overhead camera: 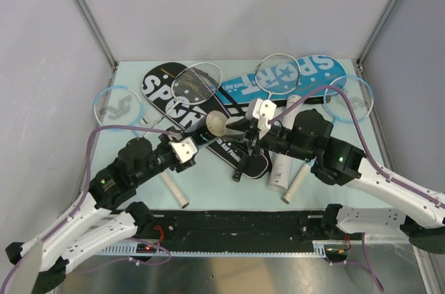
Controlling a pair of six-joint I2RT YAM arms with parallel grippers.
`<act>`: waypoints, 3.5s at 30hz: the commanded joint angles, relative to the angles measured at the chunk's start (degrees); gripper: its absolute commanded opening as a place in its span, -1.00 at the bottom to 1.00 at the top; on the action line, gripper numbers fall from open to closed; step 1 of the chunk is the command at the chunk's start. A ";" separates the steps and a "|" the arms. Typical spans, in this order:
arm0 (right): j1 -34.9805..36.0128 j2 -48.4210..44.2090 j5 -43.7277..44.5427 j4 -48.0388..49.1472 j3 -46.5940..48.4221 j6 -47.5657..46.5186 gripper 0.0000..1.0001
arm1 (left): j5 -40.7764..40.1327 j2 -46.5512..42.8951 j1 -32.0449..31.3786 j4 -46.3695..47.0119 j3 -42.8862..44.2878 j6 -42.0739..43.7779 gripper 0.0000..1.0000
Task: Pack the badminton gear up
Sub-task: Close the lid on the shuttle tube.
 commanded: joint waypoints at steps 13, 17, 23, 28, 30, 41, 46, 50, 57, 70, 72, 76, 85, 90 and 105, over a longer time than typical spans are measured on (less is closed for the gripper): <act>0.72 2.12 4.26 3.73 2.08 8.15 -1.00 | -0.95 0.22 -0.12 4.54 2.53 -0.51 -0.68; 0.85 1.44 4.47 6.98 2.04 7.98 -1.00 | -1.38 0.91 -0.13 4.58 2.44 -0.52 -0.69; 0.93 2.12 5.46 12.46 2.06 7.94 -1.00 | -0.88 1.40 -0.18 4.58 2.45 -0.57 -0.69; 1.00 2.96 5.34 16.02 1.96 9.20 -1.00 | -0.77 1.27 -0.11 4.56 2.48 -0.87 -0.69; 1.13 3.61 4.92 17.06 1.65 10.13 -1.00 | -0.85 1.31 -0.06 4.54 2.63 -1.37 -0.68; 2.05 3.63 5.61 27.62 -5.10 19.58 -1.00 | 1.08 1.37 -0.15 5.58 4.47 -5.98 -0.68; 2.11 3.02 5.39 29.79 -7.08 22.94 -1.00 | 2.06 1.43 -0.17 6.36 4.86 -7.68 -0.68; 2.12 2.94 4.44 31.83 -8.26 25.87 -1.00 | 1.76 1.87 -0.13 6.63 5.08 -8.21 -0.68; 2.16 3.13 4.61 35.69 -9.68 28.02 -1.00 | 1.88 1.59 -0.11 7.07 5.35 -9.17 -0.68; 1.74 3.99 7.27 36.67 -11.23 23.81 -1.00 | 2.86 0.28 -0.13 7.71 5.02 -10.37 -0.69; 1.76 3.98 7.29 36.17 -11.23 23.30 -0.98 | 2.85 0.32 -0.15 7.75 5.08 -10.38 -0.69; 1.83 4.11 7.06 35.84 -11.56 22.61 -0.94 | 2.83 0.55 -0.10 7.83 5.30 -10.49 -0.69; 1.96 2.70 5.78 36.02 -12.44 25.22 -0.55 | 2.01 0.67 -0.15 7.86 5.12 -10.52 -0.69; 1.66 1.75 6.29 36.04 -12.46 27.08 -0.34 | 1.50 -0.01 -0.18 7.78 4.70 -10.37 -0.69; 0.44 6.06 4.21 25.03 -9.65 27.75 0.07 | 1.18 0.80 -0.12 7.84 5.59 -9.61 -0.69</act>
